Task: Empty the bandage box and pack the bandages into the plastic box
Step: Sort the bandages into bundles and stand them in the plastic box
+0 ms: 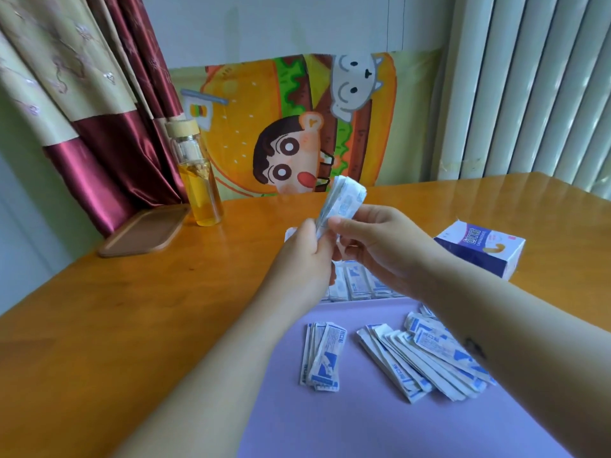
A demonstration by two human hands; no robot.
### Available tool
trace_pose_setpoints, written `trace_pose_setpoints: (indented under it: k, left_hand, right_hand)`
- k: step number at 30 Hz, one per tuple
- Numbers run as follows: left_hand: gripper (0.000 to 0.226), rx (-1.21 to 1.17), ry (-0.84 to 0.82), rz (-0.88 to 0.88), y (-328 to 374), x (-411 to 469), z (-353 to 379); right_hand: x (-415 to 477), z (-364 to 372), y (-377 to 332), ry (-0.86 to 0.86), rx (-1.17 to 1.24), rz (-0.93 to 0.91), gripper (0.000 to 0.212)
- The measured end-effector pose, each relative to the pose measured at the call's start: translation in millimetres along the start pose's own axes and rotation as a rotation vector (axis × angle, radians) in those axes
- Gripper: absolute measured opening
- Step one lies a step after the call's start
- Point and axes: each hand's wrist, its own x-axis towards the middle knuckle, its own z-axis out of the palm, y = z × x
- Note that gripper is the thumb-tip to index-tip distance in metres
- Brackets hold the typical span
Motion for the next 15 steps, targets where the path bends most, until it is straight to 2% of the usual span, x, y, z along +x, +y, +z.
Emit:
trace_pose_setpoints:
  k: [4,7,10,13,15]
  left_hand:
    - [0.036,0.008,0.032,-0.014,-4.1,15.5,1.2]
    - [0.040,-0.041,-0.013,-0.032,-8.4,24.0,0.3]
    - [0.045,0.092,-0.057,-0.033,-15.8,30.6,-11.9]
    - [0.026,0.263,0.025,-0.009,-30.4,37.3,-31.0]
    - [0.025,0.334,0.072,-0.023,-41.3,40.0,-42.7]
  right_hand:
    - [9.9,7.3,4.6,0.122,-0.082,-0.028,0.021]
    - [20.2,7.7,7.0,0.201,-0.168,-0.005,0.020]
    - [33.1,2.0,2.7,0.210,-0.231,0.054,0.019]
    - [53.6,-11.3,2.3,0.222,-0.375,0.176,0.015]
    - [67.1,-17.3,6.7,0.166,-0.520,0.329,0.015]
